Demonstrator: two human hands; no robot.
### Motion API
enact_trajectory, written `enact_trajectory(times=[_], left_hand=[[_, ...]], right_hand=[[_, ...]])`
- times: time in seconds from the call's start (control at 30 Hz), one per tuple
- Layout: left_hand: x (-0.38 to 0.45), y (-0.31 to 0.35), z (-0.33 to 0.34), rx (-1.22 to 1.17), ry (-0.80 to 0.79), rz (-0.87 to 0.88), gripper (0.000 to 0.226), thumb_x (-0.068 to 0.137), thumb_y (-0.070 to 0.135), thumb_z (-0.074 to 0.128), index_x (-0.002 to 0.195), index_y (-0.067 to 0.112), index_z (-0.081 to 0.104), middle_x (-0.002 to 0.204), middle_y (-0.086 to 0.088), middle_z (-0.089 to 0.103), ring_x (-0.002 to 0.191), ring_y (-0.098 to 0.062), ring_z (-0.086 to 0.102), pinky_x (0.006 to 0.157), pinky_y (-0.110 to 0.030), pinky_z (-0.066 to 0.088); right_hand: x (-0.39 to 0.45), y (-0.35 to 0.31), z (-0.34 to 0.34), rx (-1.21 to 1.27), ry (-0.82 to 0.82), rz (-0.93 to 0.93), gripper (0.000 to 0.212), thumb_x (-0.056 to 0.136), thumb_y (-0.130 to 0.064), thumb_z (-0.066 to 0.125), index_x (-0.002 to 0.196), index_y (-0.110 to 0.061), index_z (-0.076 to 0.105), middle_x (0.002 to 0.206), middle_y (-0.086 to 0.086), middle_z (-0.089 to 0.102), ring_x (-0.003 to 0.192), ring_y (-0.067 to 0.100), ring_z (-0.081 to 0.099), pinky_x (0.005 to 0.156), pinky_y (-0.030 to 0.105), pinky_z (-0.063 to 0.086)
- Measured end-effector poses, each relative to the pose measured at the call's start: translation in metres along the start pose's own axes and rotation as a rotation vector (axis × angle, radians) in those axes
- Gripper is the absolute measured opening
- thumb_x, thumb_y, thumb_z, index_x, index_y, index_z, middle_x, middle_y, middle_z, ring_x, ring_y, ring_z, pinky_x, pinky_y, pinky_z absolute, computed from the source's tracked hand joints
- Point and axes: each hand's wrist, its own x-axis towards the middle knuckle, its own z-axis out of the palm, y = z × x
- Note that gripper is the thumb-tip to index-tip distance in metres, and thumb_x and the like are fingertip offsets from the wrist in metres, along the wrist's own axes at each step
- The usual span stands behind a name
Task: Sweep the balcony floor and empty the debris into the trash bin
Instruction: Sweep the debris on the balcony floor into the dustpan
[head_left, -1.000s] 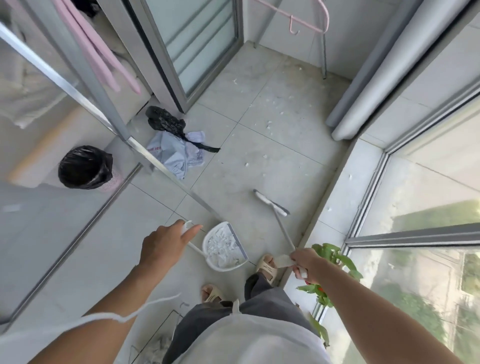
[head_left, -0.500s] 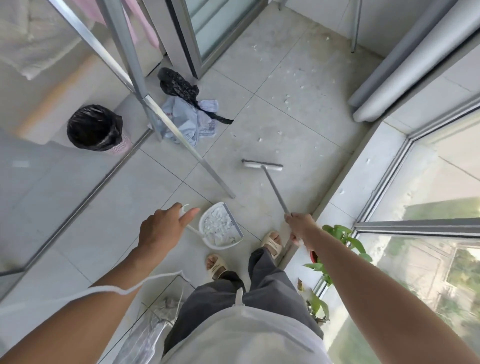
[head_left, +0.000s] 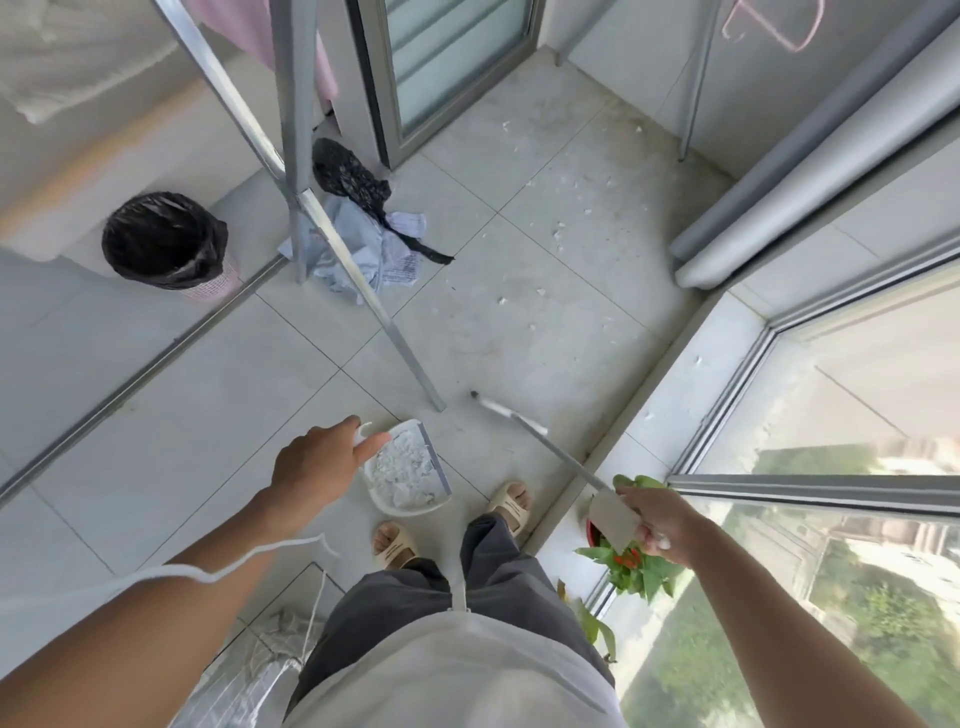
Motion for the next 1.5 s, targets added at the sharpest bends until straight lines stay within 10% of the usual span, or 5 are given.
enact_trajectory(times=[0.33, 0.63, 0.83, 1.2, 1.5], left_hand=[[0.006, -0.014, 0.006, -0.040, -0.033, 0.017, 0.067, 0.089, 0.075, 0.025, 0.121, 0.023, 0.052, 0.113, -0.007, 0.066, 0.099, -0.033, 0.062, 0.074, -0.034, 0.045], [0.007, -0.026, 0.007, -0.109, -0.054, 0.021, 0.070, 0.086, 0.080, 0.024, 0.118, 0.024, 0.052, 0.112, -0.006, 0.066, 0.099, -0.032, 0.062, 0.075, -0.035, 0.047], [0.004, -0.043, 0.010, -0.066, 0.023, 0.035, 0.067, 0.090, 0.075, 0.022, 0.114, 0.020, 0.052, 0.104, -0.007, 0.067, 0.091, -0.032, 0.063, 0.067, -0.032, 0.043], [0.002, -0.035, 0.013, -0.069, 0.026, 0.045, 0.066, 0.090, 0.076, 0.022, 0.110, 0.022, 0.053, 0.095, -0.002, 0.067, 0.086, -0.028, 0.064, 0.064, -0.030, 0.041], [0.009, -0.041, 0.012, -0.069, 0.048, 0.018, 0.069, 0.089, 0.078, 0.022, 0.122, 0.026, 0.053, 0.112, -0.002, 0.068, 0.098, -0.029, 0.065, 0.067, -0.031, 0.041]], right_hand=[[0.021, 0.046, 0.045, 0.139, 0.134, 0.074, 0.027, 0.096, -0.006, 0.041, 0.112, 0.008, 0.058, 0.069, 0.014, 0.049, 0.041, 0.015, 0.042, 0.033, 0.015, 0.033], [-0.012, 0.050, 0.107, 0.103, -0.107, 0.194, 0.022, 0.097, -0.008, 0.040, 0.104, 0.004, 0.056, 0.059, 0.008, 0.049, 0.038, 0.012, 0.041, 0.034, 0.016, 0.034], [-0.028, 0.046, 0.036, 0.532, -0.377, 0.211, 0.020, 0.082, 0.001, 0.063, 0.100, 0.007, 0.057, 0.057, 0.010, 0.047, 0.028, 0.006, 0.038, 0.022, 0.015, 0.029], [-0.020, 0.018, 0.126, -0.141, -0.117, 0.154, 0.030, 0.098, -0.007, 0.026, 0.112, 0.003, 0.051, 0.062, 0.014, 0.052, 0.037, 0.014, 0.041, 0.031, 0.017, 0.034], [-0.048, -0.009, 0.045, 0.250, -0.309, 0.231, 0.022, 0.101, -0.016, 0.042, 0.091, 0.000, 0.054, 0.068, 0.010, 0.043, 0.026, 0.008, 0.036, 0.020, 0.014, 0.027]])
